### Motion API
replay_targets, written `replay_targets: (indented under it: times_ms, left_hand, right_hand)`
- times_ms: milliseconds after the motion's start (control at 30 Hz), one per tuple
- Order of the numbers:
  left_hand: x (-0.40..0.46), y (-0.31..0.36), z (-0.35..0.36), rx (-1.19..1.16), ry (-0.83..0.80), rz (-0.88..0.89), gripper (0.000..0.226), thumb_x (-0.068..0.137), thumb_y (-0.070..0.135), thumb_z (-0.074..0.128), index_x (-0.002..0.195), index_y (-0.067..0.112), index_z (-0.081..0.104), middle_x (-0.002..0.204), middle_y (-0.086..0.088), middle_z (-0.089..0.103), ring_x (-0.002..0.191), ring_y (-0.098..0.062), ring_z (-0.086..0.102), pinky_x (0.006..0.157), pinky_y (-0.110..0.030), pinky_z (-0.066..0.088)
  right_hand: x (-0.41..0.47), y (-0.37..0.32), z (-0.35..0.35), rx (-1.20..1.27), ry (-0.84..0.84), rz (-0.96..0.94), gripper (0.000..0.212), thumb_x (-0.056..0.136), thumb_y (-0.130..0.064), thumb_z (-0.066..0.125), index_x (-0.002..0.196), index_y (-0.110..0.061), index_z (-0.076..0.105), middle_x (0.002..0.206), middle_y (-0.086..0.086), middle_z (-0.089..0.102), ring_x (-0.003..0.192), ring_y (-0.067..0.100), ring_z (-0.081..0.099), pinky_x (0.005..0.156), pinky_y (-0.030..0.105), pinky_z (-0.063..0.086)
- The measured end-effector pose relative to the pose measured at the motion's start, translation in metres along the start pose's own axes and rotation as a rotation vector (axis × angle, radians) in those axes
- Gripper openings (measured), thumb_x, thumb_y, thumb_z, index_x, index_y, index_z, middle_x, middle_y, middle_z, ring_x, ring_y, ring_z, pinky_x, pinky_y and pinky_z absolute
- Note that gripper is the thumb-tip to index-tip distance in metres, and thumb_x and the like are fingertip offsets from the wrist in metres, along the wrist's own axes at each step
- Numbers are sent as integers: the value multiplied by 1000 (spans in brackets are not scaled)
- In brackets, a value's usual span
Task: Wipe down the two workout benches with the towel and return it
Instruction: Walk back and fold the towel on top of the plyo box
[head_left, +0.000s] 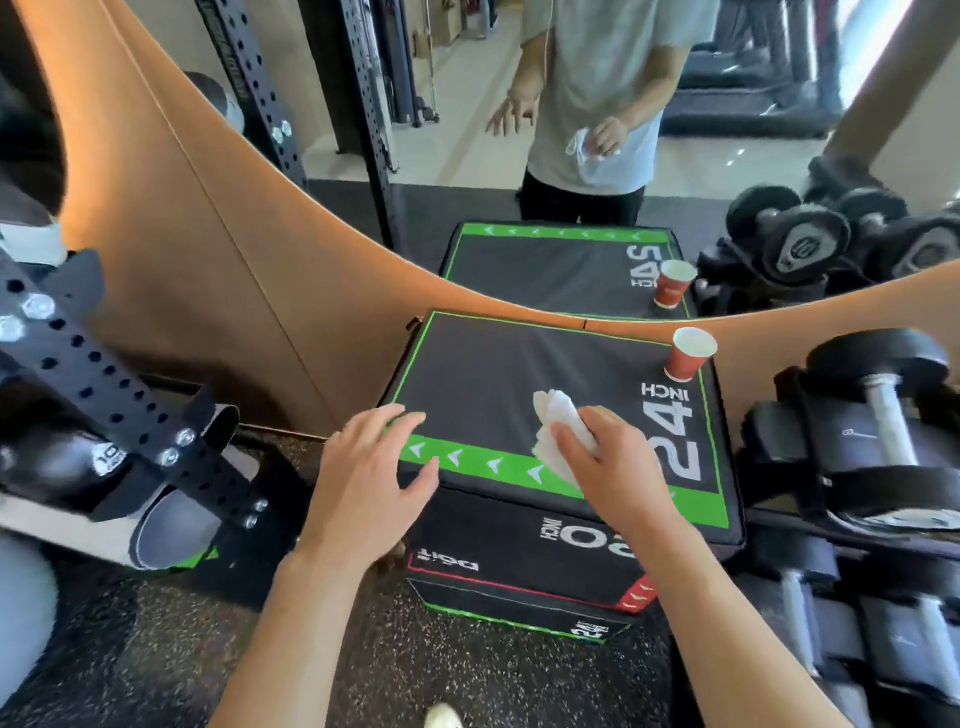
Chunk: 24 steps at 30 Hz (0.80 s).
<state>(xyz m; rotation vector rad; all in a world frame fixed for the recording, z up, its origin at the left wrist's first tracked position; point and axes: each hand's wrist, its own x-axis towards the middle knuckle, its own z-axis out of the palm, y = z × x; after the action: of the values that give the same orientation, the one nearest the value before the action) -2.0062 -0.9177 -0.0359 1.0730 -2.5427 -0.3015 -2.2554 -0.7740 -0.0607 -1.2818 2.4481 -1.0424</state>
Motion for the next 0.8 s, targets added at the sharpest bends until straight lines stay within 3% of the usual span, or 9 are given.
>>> replay_targets:
  times_ms: [167,367,600,800]
  left_hand:
    - [48,-48,6,13,-82,88,51,95,47,58,141,23,60,146,3,54,137,-19,46,112,-46,41]
    - [79,-74,19,-24,-110,150,54,93,51,50,137,22,62,141,4,56,133,-20,49,106,-45,44]
    - [95,-78,47,-72,-163,164,55,93,53,48,139,25,60,142,6,54,134,-17,47,108,-42,43]
    - [113,-68,75,-82,-211,153,54,92,51,52,139,24,61,142,5,56,134,-18,49,109,-42,42]
  right_hand:
    - [27,-23,23,-40,42,80,43,101,-44,55,72,-16,40,74,-1,50,67,21,51,60,39,40]
    - [41,-24,37,-88,66,134,44,101,-43,58,71,-15,40,73,0,48,66,20,49,57,38,36]
    - [67,-13,56,-114,68,166,43,99,-46,57,71,-19,38,74,-3,49,67,9,50,56,34,35]
    - [95,18,83,-161,20,162,40,99,-49,54,72,-23,39,77,-6,49,66,10,49,57,35,29]
